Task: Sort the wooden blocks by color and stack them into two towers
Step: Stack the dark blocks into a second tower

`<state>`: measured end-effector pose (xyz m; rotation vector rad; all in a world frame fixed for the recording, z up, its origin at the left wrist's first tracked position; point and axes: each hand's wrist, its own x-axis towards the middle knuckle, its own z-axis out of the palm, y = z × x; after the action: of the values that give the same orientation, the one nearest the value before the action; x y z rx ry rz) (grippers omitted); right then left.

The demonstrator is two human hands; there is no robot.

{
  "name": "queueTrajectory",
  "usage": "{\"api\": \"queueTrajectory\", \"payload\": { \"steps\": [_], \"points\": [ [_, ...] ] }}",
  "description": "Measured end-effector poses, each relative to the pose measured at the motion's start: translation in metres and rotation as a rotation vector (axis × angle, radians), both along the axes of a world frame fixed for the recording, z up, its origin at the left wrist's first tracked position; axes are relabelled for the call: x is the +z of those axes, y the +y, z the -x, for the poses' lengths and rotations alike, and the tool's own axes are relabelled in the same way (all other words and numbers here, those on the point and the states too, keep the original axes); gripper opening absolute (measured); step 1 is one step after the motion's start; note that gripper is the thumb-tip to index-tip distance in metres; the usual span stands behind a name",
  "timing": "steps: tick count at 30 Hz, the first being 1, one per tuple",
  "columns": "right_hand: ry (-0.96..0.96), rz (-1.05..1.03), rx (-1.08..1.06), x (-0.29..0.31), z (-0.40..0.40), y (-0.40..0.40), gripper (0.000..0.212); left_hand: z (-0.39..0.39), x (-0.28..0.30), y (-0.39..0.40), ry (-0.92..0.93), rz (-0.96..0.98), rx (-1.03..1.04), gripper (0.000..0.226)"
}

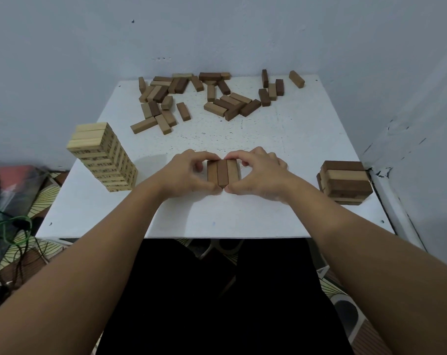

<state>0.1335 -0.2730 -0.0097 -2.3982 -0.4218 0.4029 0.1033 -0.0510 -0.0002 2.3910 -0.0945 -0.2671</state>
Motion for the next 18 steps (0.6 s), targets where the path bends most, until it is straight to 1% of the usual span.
{"api": "queueTrajectory", "payload": {
  "steps": [4, 9, 13, 18],
  "points": [
    [-0.057, 0.009, 0.031, 0.008, 0.001, 0.000, 0.068, 0.003, 0.003, 0.000, -0.051, 0.006, -0.001, 0.067],
    [-0.176, 0.048, 0.033, 0.035, 0.002, -0.014, 0.071, -0.002, 0.029, -0.009, -0.105, -0.046, -0.053, 0.066],
    [-0.200, 0.062, 0.005, 0.057, 0.008, -0.048, 0.072, -0.003, 0.048, -0.042, -0.134, -0.031, -0.087, 0.067],
    [-0.218, 0.107, -0.055, 0.070, 0.020, -0.111, 0.071, -0.005, 0.054, -0.102, -0.154, 0.005, -0.164, 0.071]
  ]
}}
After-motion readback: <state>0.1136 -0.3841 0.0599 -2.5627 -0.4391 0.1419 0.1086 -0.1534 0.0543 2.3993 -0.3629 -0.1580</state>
